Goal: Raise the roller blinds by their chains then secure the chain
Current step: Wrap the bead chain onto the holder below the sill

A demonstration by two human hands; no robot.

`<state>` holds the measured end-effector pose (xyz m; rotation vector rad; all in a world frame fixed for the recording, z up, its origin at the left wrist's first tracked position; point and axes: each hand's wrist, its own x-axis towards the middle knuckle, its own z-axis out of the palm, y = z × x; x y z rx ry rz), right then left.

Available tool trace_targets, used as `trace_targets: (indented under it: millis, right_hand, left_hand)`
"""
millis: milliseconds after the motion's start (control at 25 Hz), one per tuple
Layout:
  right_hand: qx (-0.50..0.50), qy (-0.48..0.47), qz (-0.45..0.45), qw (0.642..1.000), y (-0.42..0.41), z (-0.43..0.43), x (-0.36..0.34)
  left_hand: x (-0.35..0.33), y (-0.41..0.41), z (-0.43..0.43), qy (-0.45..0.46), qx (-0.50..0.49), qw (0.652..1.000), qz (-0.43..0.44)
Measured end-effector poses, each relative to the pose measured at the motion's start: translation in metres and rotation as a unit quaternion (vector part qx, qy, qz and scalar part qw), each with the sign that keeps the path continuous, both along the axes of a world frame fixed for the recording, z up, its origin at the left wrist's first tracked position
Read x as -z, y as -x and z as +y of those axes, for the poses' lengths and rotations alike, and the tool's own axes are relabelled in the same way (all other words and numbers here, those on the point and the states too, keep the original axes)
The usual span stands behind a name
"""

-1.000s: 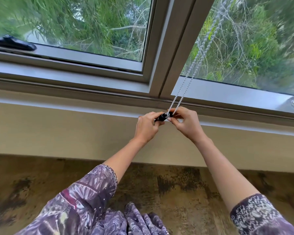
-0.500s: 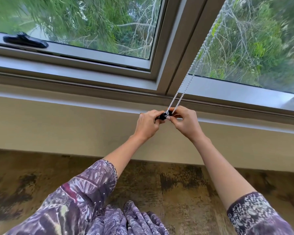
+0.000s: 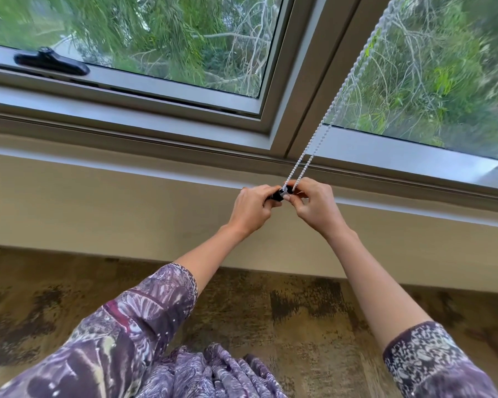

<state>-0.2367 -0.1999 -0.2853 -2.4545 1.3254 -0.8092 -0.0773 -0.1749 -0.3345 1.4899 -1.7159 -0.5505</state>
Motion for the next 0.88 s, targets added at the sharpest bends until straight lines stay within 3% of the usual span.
trace_targets:
  millis: [320, 680, 880]
  right_hand:
    - [0.012, -0.007, 0.040, 0.999, -0.002, 0.000, 0.002]
    - [0.077, 0.020, 0.054, 0.995, -0.010, 0.003, 0.007]
    - [0.056, -0.044, -0.055, 0.996, -0.007, 0.004, 0.011]
  left_hand:
    - [-0.001, 0.000, 0.003, 0.006, 0.021, 1.000, -0.002]
    - [0.003, 0.020, 0.011, 0.028, -0.059, 0.997, 0.033]
    - [0.002, 0.017, 0.003, -0.030, -0.031, 0.994, 0.099]
